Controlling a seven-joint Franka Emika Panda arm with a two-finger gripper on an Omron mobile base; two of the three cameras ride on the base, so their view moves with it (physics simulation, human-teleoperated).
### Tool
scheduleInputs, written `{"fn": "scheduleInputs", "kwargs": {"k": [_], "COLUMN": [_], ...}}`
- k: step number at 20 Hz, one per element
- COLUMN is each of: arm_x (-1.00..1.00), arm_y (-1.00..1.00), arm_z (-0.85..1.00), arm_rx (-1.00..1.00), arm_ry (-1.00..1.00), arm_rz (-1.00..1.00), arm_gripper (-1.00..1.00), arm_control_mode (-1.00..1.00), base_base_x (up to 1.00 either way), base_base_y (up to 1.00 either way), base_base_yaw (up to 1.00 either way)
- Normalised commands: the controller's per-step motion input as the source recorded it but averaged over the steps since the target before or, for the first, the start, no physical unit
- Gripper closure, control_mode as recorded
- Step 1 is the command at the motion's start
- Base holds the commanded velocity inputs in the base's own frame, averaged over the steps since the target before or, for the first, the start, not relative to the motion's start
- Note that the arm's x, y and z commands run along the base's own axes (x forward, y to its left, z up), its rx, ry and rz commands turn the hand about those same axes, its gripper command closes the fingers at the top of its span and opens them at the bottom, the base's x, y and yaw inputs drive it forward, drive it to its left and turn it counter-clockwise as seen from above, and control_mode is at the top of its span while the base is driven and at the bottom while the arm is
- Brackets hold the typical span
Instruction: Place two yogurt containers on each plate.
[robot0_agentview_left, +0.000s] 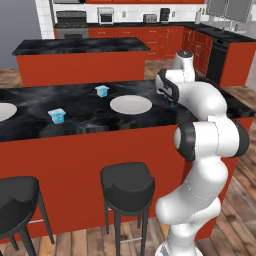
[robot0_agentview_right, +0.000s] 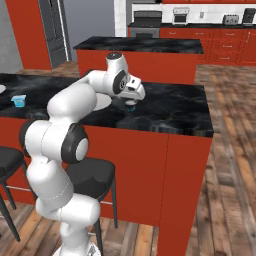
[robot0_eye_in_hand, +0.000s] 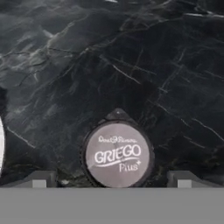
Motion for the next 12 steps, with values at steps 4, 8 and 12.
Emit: {"fn": "scheduleInputs", "kwargs": {"k": [4,8,12], "arm_x": [0.21,0.00,-0.02], "arm_y": [0.00,0.00,-0.01], "arm_z": [-0.06,-0.07,-0.14], "arm_rx": [0.00,0.00,0.00], "arm_ry": [0.01,0.03,0.05], "arm_rz": [0.00,0.00,-0.02], "arm_gripper": [-1.00,-1.00,-1.00], "arm_control_mode": [-1.00,-1.00,-1.00], "base_base_x": [0.00,0.00,0.00], "base_base_y": [0.00,0.00,0.00], "base_base_yaw": [0.00,0.00,0.00]}}
